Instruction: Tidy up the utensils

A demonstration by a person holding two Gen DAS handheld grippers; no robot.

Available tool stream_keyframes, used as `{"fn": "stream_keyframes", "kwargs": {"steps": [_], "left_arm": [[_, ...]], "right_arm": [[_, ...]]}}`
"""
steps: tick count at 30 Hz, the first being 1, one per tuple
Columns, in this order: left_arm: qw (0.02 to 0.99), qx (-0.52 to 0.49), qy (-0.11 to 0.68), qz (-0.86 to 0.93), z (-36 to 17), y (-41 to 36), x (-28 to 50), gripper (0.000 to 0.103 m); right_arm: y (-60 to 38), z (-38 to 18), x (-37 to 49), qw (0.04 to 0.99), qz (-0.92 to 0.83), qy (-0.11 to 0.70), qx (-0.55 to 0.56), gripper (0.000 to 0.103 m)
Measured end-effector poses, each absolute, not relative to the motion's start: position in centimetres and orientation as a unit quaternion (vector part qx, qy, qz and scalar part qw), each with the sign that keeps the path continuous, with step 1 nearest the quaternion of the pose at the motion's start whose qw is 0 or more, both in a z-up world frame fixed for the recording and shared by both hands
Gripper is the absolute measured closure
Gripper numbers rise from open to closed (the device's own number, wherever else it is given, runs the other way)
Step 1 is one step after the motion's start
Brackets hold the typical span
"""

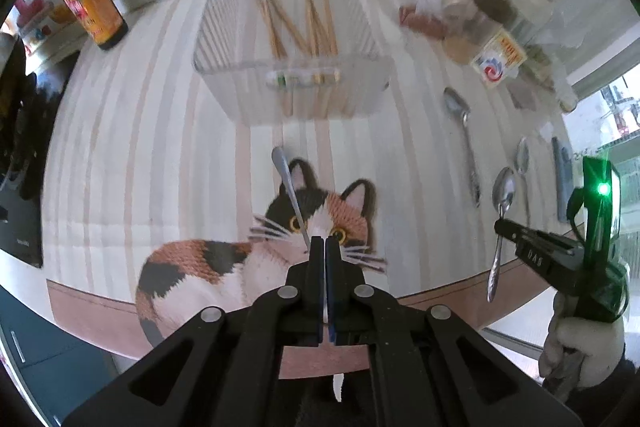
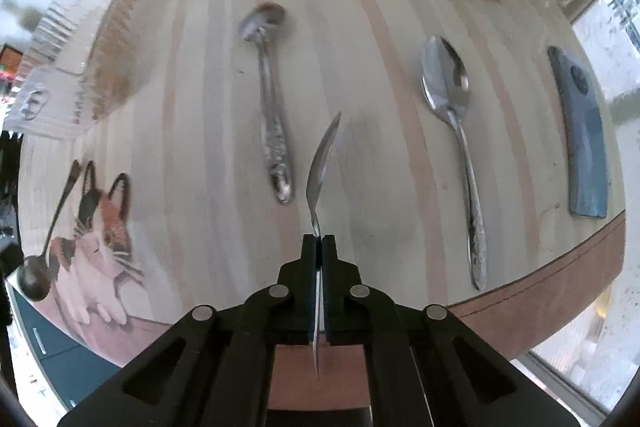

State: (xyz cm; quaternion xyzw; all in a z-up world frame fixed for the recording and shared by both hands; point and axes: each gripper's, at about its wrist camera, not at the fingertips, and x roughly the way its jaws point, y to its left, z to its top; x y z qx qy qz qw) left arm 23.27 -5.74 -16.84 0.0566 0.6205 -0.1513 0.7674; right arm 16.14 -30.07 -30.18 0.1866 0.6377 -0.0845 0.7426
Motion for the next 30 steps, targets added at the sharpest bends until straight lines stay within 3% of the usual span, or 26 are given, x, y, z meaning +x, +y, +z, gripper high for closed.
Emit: {"fn": "stream_keyframes", "kwargs": {"steps": [6,10,11,13,14,21,26,27,28,30], "left_arm": [[0.787,0.056,0.590,-0.171,-13.5,-5.8,23.5,0.103],[0.770,0.011,0.615,-0.172,-14.9,-4.7,24.4,0.101],[0.754,-0.011,0.634,-0.172,-16.1,-4.2,24.7,0.097],[0.726,-0.035,0.666,-0.169,-18.9,-3.5,25.0,0.078],[0.712,-0.047,0.683,-0.158,-20.7,-3.1,25.0,0.076],[0.657,-0.037,0.744,-0.118,-27.6,-3.7,24.6,0.076],[0.664,0.015,0.742,-0.092,-28.4,-5.2,24.1,0.078],[0.667,0.031,0.739,-0.090,-28.4,-5.7,23.9,0.081],[0.674,0.043,0.732,-0.091,-28.3,-6.1,23.8,0.091],[0.679,0.048,0.726,-0.093,-28.4,-6.4,23.6,0.094]], "right_arm": [[-31.0,-26.4,15.3,0.761,-0.070,0.607,0.218,0.101],[-32.0,-24.4,14.7,0.770,-0.066,0.589,0.238,0.101],[-32.2,-24.3,14.6,0.770,-0.065,0.588,0.239,0.101],[-31.9,-24.3,14.6,0.769,-0.066,0.589,0.240,0.101],[-31.8,-24.6,14.6,0.767,-0.066,0.592,0.239,0.101],[-31.6,-27.3,14.2,0.746,-0.071,0.612,0.250,0.101],[-31.4,-28.3,14.1,0.741,-0.075,0.619,0.250,0.101],[-31.3,-28.6,14.2,0.740,-0.075,0.620,0.249,0.101],[-31.3,-28.7,14.1,0.740,-0.077,0.620,0.250,0.101],[-31.4,-28.9,14.1,0.739,-0.077,0.621,0.252,0.101]]}}
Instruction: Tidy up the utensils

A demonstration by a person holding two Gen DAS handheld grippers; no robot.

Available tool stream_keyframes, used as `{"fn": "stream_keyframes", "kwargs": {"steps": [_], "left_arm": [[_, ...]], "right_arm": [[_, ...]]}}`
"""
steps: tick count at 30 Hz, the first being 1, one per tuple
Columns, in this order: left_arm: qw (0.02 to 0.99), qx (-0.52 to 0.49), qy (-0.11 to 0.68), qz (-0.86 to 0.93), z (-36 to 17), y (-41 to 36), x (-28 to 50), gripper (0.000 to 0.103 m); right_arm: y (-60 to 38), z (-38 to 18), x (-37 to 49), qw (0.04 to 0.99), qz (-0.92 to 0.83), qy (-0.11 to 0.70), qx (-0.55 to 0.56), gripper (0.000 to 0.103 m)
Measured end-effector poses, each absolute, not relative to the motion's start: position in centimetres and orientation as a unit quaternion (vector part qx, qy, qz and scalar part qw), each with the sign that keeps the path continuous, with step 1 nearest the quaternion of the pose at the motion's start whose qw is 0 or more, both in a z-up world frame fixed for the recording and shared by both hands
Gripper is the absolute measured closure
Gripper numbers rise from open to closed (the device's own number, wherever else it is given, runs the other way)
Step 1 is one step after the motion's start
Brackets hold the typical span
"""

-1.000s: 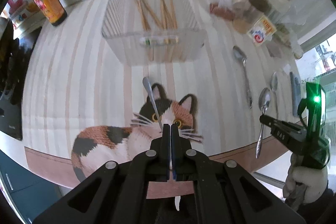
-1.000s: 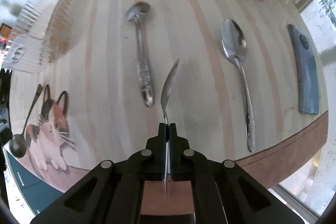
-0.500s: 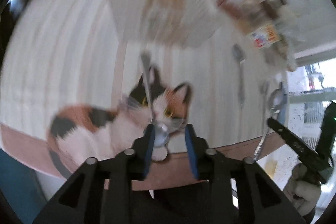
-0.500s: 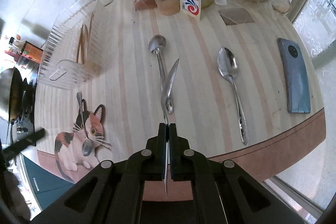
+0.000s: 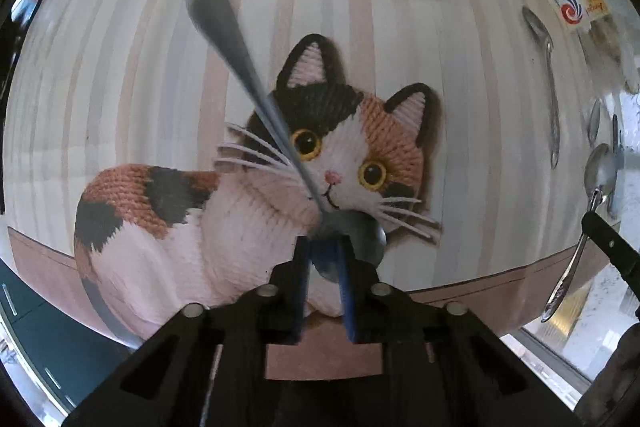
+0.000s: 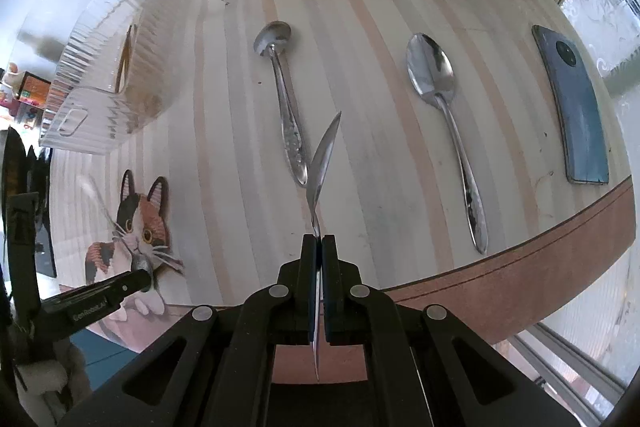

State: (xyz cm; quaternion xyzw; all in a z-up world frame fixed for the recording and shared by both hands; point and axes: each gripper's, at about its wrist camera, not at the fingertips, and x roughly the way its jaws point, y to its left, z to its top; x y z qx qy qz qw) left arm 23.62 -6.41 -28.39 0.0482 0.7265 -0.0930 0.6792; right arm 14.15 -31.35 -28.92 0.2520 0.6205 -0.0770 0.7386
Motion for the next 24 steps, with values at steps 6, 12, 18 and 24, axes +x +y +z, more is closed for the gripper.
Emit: {"fn": "stream_keyframes", "kwargs": {"steps": [6,12,18,24], "left_arm": [[0.696,0.028,0.710,-0.101,-26.7,-5.7,23.4,0.103],[0.701,-0.028,0.705,-0.105,-25.4,-3.7,22.9,0.103],[0.646,-0.130,0.743,-0.117,-28.3,-2.8,23.0,0.100],[0.624,-0.148,0.760,-0.108,-30.2,-5.4,23.5,0.082]], "right_arm": [[-31.5,-28.8,14.0,0.741,-0.077,0.617,0.253,0.101],[-31.9,-28.4,14.0,0.743,-0.073,0.614,0.257,0.101],[-32.1,-28.4,14.2,0.741,-0.071,0.615,0.260,0.101],[-32.1,-28.6,14.1,0.739,-0.072,0.619,0.256,0.101]]}}
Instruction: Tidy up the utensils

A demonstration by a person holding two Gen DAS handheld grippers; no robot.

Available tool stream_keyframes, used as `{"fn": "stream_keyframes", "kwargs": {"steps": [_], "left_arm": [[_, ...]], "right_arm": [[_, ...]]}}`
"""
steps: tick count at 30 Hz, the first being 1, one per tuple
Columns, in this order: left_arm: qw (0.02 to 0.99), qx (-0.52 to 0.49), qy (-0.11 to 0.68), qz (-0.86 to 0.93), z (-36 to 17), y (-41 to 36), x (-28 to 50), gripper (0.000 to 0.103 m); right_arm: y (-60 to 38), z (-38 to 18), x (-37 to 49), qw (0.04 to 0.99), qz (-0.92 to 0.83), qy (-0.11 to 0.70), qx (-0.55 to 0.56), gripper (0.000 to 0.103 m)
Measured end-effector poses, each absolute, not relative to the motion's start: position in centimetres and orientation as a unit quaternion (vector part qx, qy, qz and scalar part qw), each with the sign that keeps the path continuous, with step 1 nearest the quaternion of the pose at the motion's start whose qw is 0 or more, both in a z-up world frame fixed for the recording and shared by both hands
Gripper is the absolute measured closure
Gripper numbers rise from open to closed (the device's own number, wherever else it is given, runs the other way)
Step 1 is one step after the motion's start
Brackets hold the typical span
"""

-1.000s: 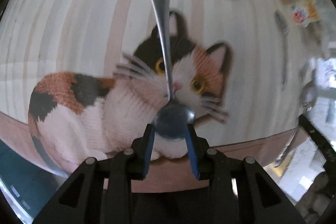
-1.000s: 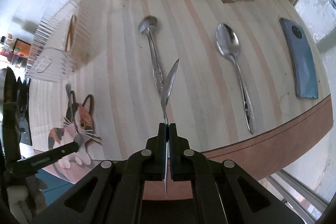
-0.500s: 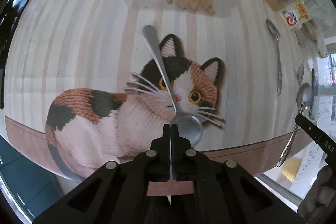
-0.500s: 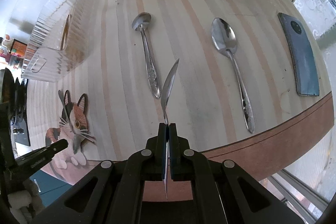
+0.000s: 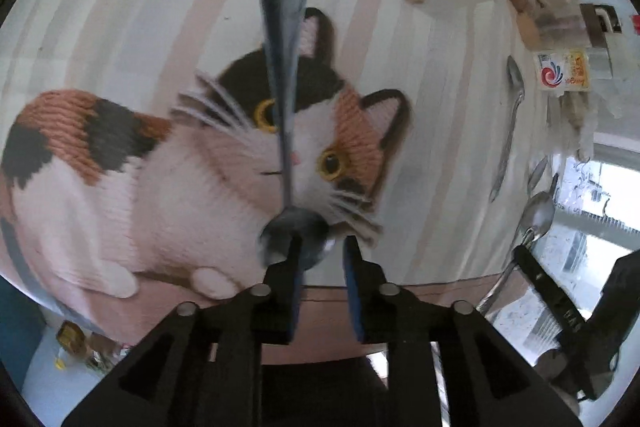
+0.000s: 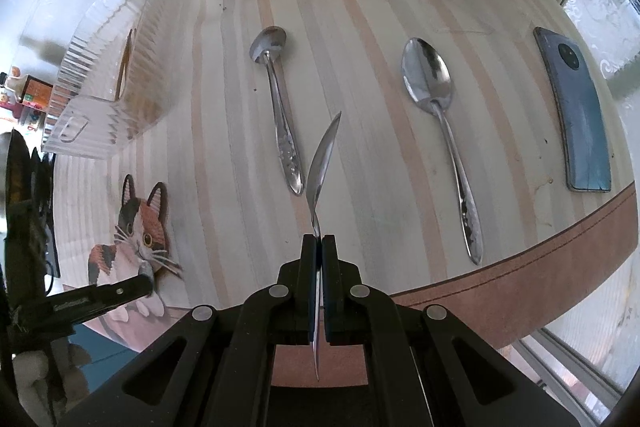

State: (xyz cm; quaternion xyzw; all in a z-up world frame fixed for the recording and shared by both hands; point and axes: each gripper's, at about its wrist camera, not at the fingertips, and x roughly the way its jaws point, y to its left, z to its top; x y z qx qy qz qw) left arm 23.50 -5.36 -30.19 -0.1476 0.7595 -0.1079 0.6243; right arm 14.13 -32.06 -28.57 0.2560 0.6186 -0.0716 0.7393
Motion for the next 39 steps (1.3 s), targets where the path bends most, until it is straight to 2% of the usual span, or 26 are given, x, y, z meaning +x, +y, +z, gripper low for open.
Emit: {"fn": "stream_keyframes", "kwargs": {"steps": [6,8,11,13,16,21,26,28,29,31,32,34,39], "left_arm": [[0.635,-0.138,0.755,-0.091,-29.7,-7.2,24.4,0.082],[0.650,-0.095,0.747,-0.100,-28.6,-7.7,23.9,0.082],[0.674,0.048,0.729,-0.109,-27.1,-8.8,22.4,0.081],[0.668,0.085,0.731,-0.109,-27.6,-8.7,21.7,0.081],[0.642,0.056,0.757,-0.107,-29.6,-8.5,21.3,0.080],[0.669,-0.003,0.731,-0.139,-29.2,-12.1,23.6,0.079],[0.683,0.019,0.708,-0.177,-27.7,-16.1,25.6,0.078],[0.702,0.081,0.681,-0.194,-26.0,-17.1,25.3,0.075],[0.713,0.145,0.657,-0.198,-25.2,-17.6,24.8,0.073],[0.722,0.249,0.617,-0.192,-25.0,-18.1,23.5,0.059],[0.720,0.302,0.595,-0.190,-25.2,-18.4,23.0,0.056],[0.700,0.391,0.566,-0.193,-26.5,-18.8,22.3,0.055],[0.662,0.452,0.556,-0.220,-28.4,-19.3,22.1,0.055]], "right_arm": [[-32.4,-28.8,13.8,0.737,-0.074,0.618,0.263,0.101],[-32.7,-28.8,13.6,0.737,-0.075,0.617,0.267,0.101],[-33.3,-28.7,13.2,0.735,-0.076,0.615,0.275,0.101],[-33.7,-29.0,13.0,0.734,-0.078,0.615,0.279,0.101],[-34.0,-29.5,13.1,0.731,-0.080,0.616,0.284,0.101],[-34.2,-29.8,12.9,0.728,-0.082,0.614,0.294,0.100],[-34.2,-29.7,12.9,0.729,-0.079,0.612,0.296,0.101],[-34.1,-29.8,13.0,0.729,-0.076,0.613,0.296,0.100],[-34.1,-29.9,13.0,0.728,-0.075,0.613,0.296,0.100],[-34.0,-30.5,13.3,0.724,-0.070,0.618,0.299,0.100],[-33.9,-30.8,13.4,0.721,-0.067,0.620,0.302,0.100],[-33.5,-31.5,13.7,0.718,-0.064,0.623,0.303,0.100],[-33.0,-32.4,14.0,0.716,-0.068,0.622,0.309,0.100]]}}
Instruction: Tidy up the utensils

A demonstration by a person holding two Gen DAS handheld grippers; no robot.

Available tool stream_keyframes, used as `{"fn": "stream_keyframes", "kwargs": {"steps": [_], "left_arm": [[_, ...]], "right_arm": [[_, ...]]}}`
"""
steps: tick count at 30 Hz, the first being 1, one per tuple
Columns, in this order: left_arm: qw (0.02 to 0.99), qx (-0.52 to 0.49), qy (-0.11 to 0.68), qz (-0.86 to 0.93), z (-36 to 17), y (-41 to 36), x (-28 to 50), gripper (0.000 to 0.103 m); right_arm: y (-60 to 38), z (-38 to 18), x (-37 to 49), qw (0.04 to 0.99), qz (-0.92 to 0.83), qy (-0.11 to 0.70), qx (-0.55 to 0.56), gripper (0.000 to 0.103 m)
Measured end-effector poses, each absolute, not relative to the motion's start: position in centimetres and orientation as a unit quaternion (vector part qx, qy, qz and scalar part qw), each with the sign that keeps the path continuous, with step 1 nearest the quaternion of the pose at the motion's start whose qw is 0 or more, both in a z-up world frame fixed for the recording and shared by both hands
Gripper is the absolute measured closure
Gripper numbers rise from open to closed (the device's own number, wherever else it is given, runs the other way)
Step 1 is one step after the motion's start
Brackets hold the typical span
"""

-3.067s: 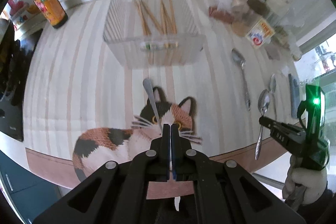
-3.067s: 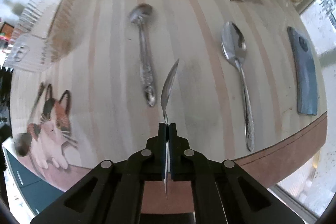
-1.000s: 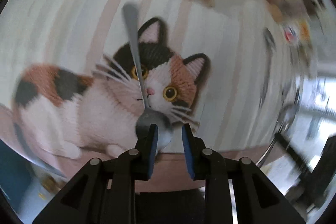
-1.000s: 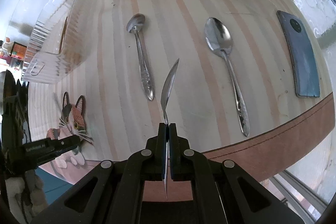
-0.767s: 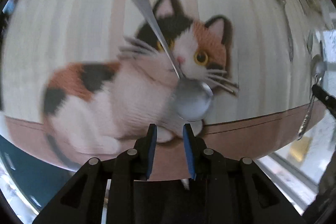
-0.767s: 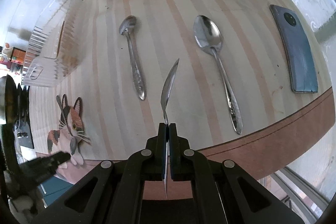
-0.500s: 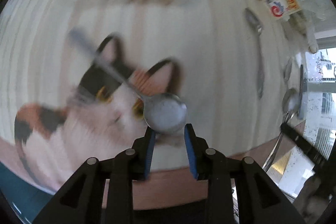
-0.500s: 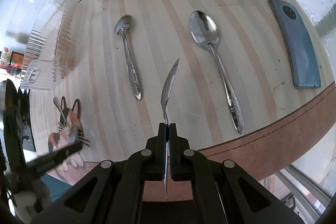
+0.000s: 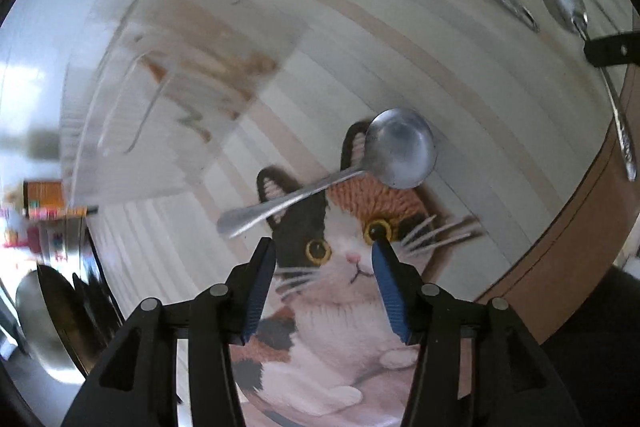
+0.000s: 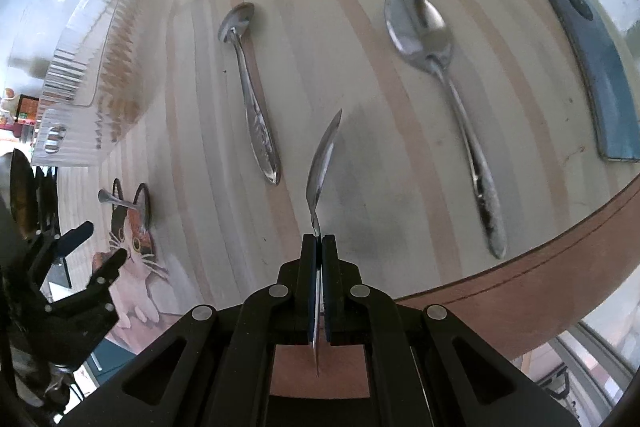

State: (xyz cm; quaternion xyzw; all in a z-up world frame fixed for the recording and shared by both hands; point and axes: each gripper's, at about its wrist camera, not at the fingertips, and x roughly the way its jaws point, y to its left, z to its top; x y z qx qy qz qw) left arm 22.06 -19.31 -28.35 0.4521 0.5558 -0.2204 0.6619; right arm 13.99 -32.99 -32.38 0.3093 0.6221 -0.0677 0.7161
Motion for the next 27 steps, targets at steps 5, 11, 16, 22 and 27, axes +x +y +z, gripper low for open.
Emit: {"fn": "stream_keyframes", "kwargs": {"steps": [5,11,16,22,27], "left_arm": [[0.651,0.476,0.536,-0.252,-28.6,-21.6,22.2,0.055],[0.637,0.492,0.524,-0.277,-28.2,-25.2,23.7,0.055],[0.629,0.507,0.512,-0.291,-28.2,-27.6,24.7,0.054],[0.604,0.547,0.492,-0.306,-28.2,-29.5,24.4,0.053],[0.620,0.523,0.471,-0.346,-25.5,-28.5,22.8,0.049]], "right_arm": [[-33.3,-32.7,13.8,0.713,-0.079,0.619,0.320,0.100],[-34.0,-32.7,13.4,0.709,-0.097,0.613,0.334,0.100],[-34.9,-32.7,12.9,0.704,-0.111,0.607,0.352,0.100],[-35.8,-32.8,12.4,0.702,-0.117,0.602,0.362,0.099],[-36.5,-32.7,11.9,0.698,-0.125,0.599,0.372,0.100]]}}
